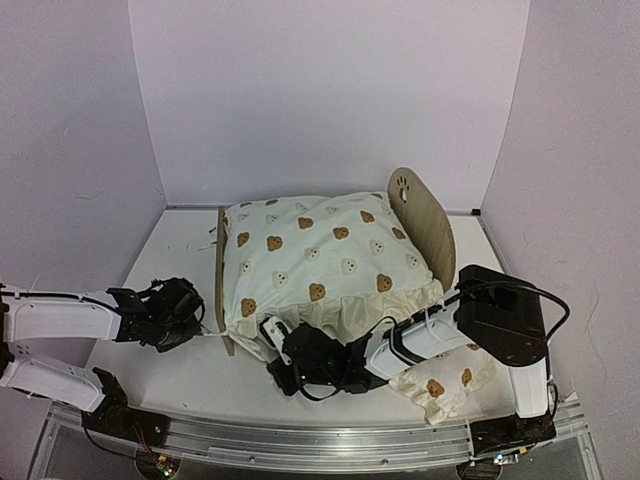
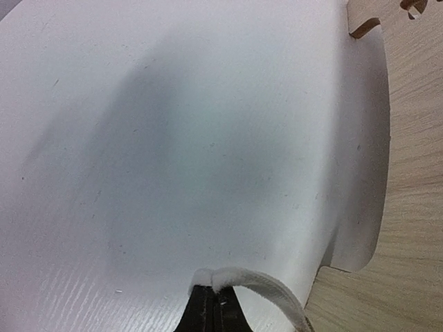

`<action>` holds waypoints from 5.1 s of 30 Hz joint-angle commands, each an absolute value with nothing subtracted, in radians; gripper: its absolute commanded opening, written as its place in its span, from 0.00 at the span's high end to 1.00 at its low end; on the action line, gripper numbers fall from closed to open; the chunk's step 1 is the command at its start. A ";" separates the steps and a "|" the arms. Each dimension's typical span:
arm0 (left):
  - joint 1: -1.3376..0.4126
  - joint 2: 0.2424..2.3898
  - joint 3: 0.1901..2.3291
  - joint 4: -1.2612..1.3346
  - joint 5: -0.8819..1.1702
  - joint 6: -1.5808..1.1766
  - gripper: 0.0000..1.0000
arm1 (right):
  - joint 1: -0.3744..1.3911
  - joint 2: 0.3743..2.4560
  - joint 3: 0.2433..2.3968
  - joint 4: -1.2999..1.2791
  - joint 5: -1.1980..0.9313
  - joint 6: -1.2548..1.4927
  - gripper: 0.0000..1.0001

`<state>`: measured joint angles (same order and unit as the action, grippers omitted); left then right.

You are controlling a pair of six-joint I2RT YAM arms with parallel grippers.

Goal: Set up the pet bed

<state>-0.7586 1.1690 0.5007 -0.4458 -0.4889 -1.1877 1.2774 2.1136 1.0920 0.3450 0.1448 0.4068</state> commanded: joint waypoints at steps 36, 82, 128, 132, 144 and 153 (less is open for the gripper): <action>-0.634 1.361 0.967 -0.482 -0.251 -0.560 0.43 | 0.868 0.984 0.816 -1.114 0.212 1.092 0.02; -0.244 1.012 1.206 -0.732 0.056 -0.346 0.20 | 1.039 1.445 1.667 -0.879 0.661 0.341 1.00; -0.246 0.957 1.288 -0.739 0.095 -0.335 0.19 | 0.869 1.890 2.382 -1.094 0.493 0.245 0.11; -0.244 0.943 1.342 -0.738 0.019 -0.305 0.14 | 0.770 1.699 2.106 -1.029 0.468 0.155 0.02; -0.244 0.860 1.545 -0.713 -0.180 -0.239 0.10 | 0.516 1.221 1.737 -0.949 0.738 0.116 0.02; -0.244 0.798 1.566 -0.676 -0.212 -0.211 0.09 | 0.515 1.096 1.706 -0.961 0.678 0.163 0.02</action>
